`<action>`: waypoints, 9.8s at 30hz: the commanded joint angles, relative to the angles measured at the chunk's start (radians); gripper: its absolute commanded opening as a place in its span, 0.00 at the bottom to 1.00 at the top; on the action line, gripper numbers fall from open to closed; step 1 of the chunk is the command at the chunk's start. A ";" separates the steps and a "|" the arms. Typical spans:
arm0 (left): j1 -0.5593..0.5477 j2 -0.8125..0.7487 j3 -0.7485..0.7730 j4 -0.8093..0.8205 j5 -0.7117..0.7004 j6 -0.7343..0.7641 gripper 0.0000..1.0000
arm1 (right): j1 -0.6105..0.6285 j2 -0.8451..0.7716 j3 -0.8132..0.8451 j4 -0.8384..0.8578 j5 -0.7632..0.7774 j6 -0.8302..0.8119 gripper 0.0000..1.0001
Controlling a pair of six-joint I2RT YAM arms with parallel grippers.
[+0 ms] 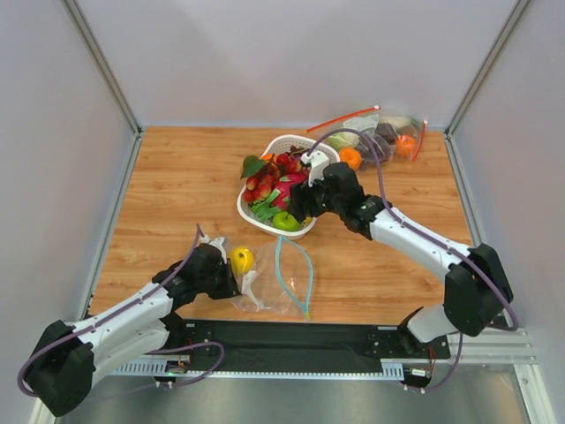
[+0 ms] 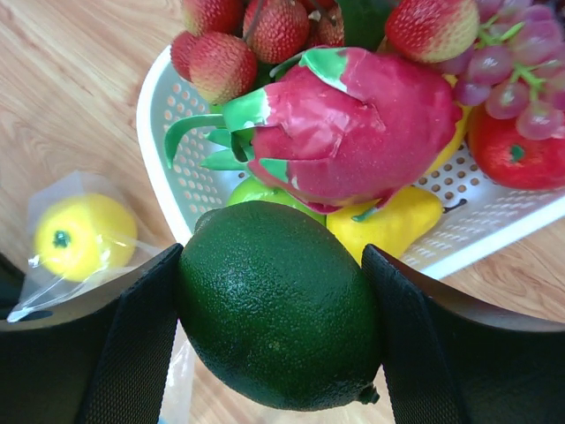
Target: Open the zip-top bag and remove the fake food
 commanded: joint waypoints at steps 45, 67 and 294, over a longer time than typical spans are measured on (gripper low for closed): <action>0.000 -0.063 -0.017 -0.066 -0.014 -0.014 0.00 | 0.019 0.034 0.028 0.040 0.115 0.015 0.99; 0.000 -0.096 0.050 -0.073 0.034 0.084 0.24 | 0.217 -0.351 -0.271 -0.149 0.009 0.194 0.41; 0.237 -0.017 0.087 0.025 -0.092 0.228 0.00 | -0.222 0.091 0.020 0.392 0.151 0.104 1.00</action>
